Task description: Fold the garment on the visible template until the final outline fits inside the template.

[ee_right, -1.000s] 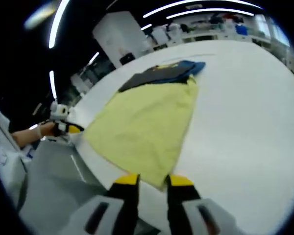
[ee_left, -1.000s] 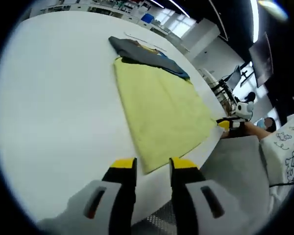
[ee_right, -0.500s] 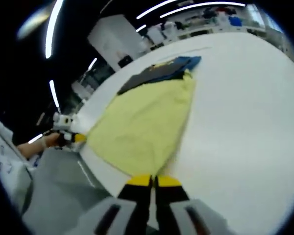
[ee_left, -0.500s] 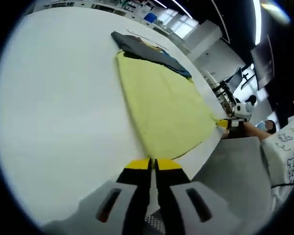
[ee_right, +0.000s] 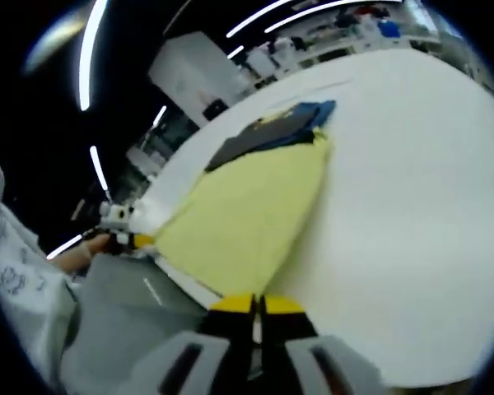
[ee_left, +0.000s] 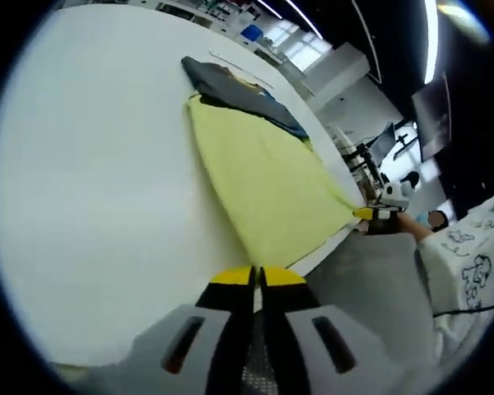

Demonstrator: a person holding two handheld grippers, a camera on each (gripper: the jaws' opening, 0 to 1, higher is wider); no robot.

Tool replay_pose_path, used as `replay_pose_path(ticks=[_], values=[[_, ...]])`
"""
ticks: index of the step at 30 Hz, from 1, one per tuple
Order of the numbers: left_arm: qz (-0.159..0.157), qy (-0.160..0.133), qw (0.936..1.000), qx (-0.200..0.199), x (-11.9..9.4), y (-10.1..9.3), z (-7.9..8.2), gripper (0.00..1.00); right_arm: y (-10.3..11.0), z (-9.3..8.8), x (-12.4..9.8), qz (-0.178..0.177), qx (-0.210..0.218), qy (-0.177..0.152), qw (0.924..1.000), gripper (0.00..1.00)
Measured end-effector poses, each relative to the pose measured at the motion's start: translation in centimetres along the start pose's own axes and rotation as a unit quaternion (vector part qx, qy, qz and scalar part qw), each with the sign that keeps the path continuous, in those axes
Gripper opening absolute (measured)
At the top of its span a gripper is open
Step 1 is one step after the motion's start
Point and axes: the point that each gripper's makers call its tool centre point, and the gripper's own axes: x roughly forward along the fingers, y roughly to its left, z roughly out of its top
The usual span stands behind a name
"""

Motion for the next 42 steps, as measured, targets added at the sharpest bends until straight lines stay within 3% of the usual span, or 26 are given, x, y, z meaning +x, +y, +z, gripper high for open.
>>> replay_pose_path(ticks=[11,14,18,23,31,39,42], values=[[-0.032,-0.054,0.9974,-0.034,-3.2,-3.5,0.4,0.00,3.4,-0.4,-2.5,0.031,0.014,-0.001,0.9994,0.00],[-0.034,-0.052,0.9975,-0.033,-3.6,-4.5,-0.1,0.00,4.5,-0.9,-3.1,0.043,0.019,0.004,0.9989,0.00],[-0.046,-0.026,0.9982,-0.029,-3.8,-6.1,-1.4,0.00,4.8,-1.0,-3.8,0.060,0.043,0.002,0.9973,0.00],[-0.055,-0.033,0.9975,-0.030,-4.1,-7.0,-1.2,0.00,5.4,-0.9,-4.0,0.065,0.058,0.001,0.9962,0.00],[-0.061,-0.083,0.9946,-0.011,-4.5,-7.2,3.4,0.00,6.3,2.4,-4.3,0.094,0.082,-0.024,0.9920,0.00],[-0.090,-0.128,0.9876,-0.012,-4.0,-7.1,9.3,0.00,5.8,8.9,-4.1,0.113,0.067,-0.085,0.9876,0.00],[-0.074,-0.140,0.9872,-0.014,-3.4,-5.7,11.6,0.00,5.0,10.9,-3.7,0.096,0.046,-0.100,0.9892,0.00]])
